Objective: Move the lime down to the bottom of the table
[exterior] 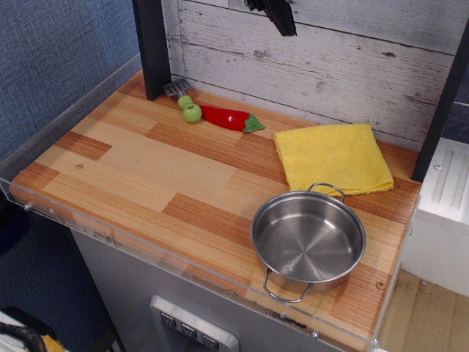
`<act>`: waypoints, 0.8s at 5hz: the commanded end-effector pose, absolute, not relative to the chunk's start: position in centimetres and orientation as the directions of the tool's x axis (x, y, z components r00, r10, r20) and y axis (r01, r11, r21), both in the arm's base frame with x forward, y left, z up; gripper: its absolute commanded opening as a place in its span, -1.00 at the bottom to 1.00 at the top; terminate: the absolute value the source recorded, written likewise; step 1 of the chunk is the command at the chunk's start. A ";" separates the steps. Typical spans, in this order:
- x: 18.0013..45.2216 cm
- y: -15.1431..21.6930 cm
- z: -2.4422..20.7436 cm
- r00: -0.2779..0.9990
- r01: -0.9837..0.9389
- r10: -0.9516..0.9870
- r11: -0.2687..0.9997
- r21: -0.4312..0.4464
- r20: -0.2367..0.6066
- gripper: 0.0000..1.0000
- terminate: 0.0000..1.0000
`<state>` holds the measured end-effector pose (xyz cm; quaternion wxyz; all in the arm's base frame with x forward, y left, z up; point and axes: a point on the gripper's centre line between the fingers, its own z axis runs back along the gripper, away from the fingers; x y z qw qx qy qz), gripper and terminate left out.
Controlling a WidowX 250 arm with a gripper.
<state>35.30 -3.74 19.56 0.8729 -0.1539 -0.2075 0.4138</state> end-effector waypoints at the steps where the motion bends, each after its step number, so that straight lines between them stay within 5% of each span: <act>1: 35.3 -3.7 19.6 0.571 -0.659 0.786 0.610 -0.440 0.235 1.00 -1.00; 4: 36.3 4.2 17.7 0.371 -0.800 0.899 0.436 -0.411 0.231 1.00 -1.00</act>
